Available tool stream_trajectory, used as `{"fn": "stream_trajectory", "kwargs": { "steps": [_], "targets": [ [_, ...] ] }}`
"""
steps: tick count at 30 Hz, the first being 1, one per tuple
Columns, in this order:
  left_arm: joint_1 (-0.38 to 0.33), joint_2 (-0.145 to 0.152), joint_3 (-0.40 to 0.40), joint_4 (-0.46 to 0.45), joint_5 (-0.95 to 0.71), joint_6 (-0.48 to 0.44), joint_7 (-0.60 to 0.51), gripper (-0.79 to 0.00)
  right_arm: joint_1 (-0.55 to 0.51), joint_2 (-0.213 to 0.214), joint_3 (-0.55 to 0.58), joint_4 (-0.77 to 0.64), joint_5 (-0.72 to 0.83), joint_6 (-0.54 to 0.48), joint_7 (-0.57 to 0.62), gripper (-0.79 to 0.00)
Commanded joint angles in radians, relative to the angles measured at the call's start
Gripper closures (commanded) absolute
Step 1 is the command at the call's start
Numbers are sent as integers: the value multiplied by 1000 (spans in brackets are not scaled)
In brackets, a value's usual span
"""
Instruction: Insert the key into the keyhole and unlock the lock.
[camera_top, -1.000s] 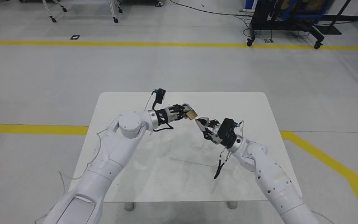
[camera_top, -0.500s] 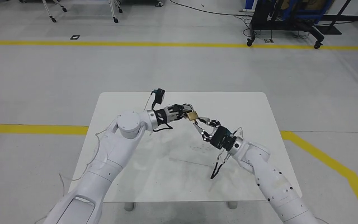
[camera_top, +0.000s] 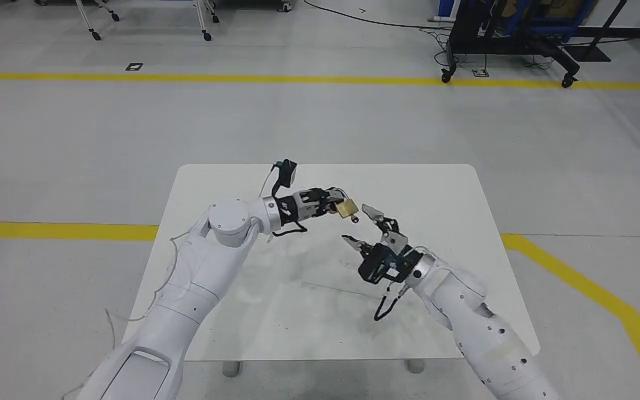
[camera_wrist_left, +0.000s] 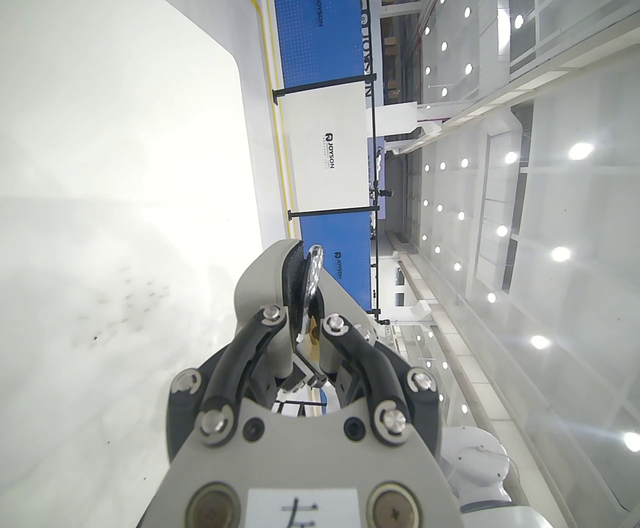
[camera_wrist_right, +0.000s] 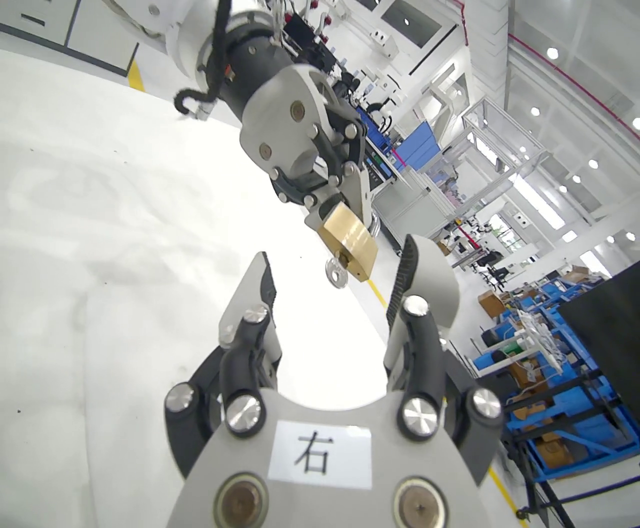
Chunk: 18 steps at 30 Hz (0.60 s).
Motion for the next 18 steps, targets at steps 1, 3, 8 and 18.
{"fn": "stream_trajectory", "kwargs": {
  "steps": [1,3,8,18],
  "targets": [
    [0,0,1,-1,4,-2,-5,0,-8,8,48,18,102,-85,-118,-785],
    [0,2,1,-3,16,-6,-8,0,-15,13,73,22,127,-124,-167,-785],
    [-5,10,10,-9,86,9,-45,0,-15,13,73,22,127,-124,-167,-785],
    [-68,-2,190,14,412,185,-127,0,-15,13,73,22,127,-124,-167,-785]
  ]
}}
